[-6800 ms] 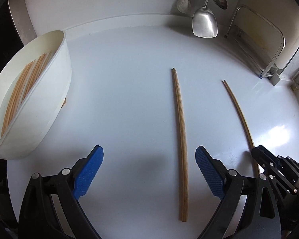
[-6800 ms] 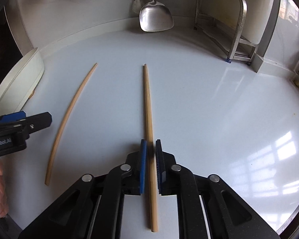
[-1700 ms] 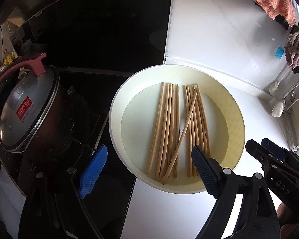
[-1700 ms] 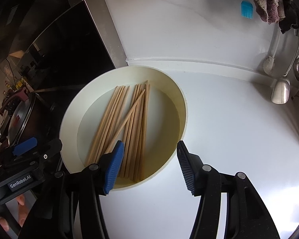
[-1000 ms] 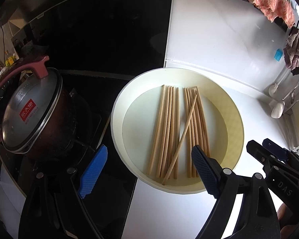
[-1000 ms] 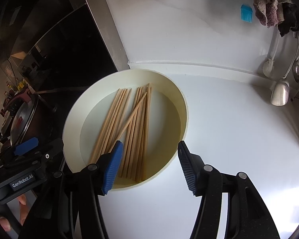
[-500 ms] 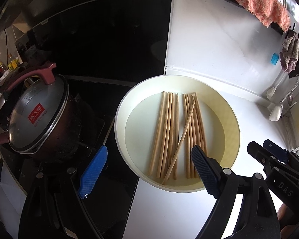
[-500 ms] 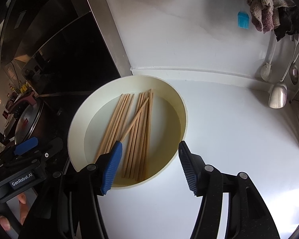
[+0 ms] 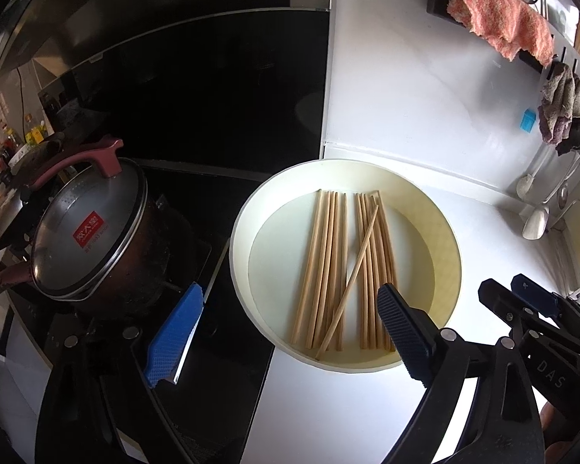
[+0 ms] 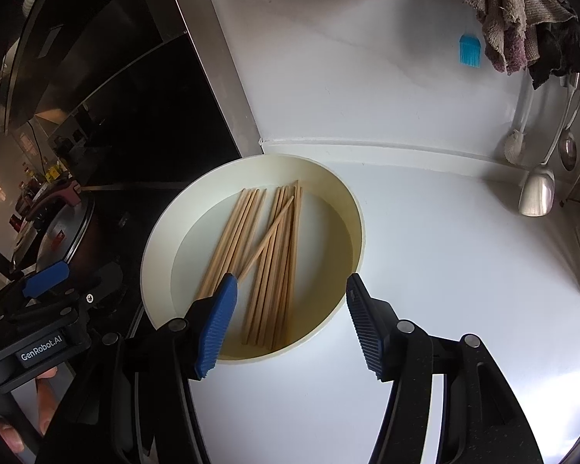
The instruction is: Organize utensils
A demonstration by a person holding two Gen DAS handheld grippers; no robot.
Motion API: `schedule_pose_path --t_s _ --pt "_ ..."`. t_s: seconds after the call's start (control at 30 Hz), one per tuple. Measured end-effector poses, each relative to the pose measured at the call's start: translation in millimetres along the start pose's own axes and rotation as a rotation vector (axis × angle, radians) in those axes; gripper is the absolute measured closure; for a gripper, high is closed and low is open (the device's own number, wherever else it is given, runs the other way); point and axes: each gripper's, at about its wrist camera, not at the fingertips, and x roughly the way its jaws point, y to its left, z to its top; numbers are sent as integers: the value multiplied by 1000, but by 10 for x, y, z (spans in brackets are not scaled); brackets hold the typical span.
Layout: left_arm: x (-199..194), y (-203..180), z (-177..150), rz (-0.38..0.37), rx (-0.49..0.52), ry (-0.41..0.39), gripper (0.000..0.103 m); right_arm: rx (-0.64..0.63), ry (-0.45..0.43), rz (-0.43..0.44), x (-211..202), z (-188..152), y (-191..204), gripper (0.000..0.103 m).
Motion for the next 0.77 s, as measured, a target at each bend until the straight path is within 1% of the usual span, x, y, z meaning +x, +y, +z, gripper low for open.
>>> schedule_pose_path --t_s 0.07,0.3,0.47,0.53,0.77 --pt "6 29 7 -16 -13 10 13 4 2 0 1 2 0 47" --pt "3 7 -15 11 3 8 13 5 5 1 0 -3 12 47" --pt "-1 22 -24 2 3 4 11 9 4 2 5 -2 15 47" --pt "-4 21 -23 4 2 6 9 11 5 2 11 -4 12 47" --pt "17 10 -4 7 6 15 9 16 7 7 1 -29 -26 46"
